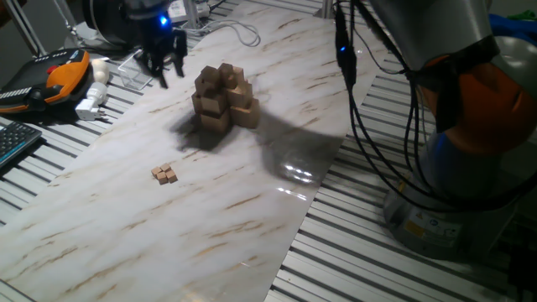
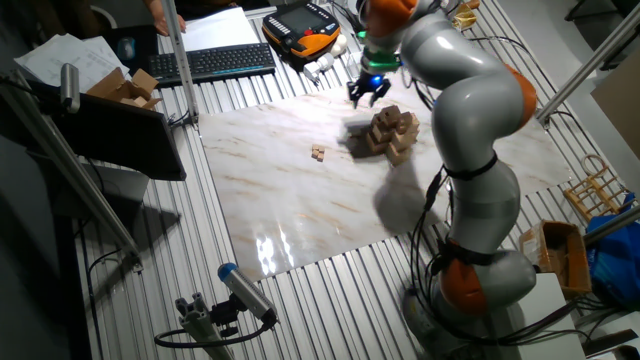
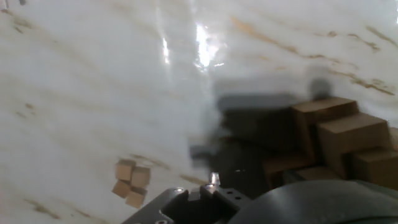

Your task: Stack the blocks into a cross shape

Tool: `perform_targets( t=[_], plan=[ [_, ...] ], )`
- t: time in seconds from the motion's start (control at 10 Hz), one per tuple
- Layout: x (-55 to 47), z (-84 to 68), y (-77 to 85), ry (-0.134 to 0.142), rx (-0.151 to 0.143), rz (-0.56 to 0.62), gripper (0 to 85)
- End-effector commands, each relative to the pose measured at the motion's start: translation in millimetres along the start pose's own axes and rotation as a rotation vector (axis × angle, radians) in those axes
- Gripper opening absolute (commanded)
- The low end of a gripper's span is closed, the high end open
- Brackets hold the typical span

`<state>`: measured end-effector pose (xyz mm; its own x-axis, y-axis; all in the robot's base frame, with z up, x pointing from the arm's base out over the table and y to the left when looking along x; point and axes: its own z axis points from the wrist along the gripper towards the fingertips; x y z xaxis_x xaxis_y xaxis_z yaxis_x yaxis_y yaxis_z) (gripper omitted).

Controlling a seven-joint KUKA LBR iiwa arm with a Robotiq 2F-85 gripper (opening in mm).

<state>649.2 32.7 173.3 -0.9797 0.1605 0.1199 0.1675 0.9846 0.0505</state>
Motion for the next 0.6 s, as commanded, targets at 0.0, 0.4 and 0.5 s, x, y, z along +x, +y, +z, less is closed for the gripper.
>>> perform_targets(
  t=[0.0, 0.4, 0.5],
  plan=[
    [4.4, 13.4, 43.6, -0.002, -0.005, 0.012, 51.0],
    [9.7, 57.9, 90.2, -0.044, -0.022, 0.076, 51.0],
    [8.6, 65.3, 97.1, -0.049, -0.025, 0.086, 51.0]
  ],
)
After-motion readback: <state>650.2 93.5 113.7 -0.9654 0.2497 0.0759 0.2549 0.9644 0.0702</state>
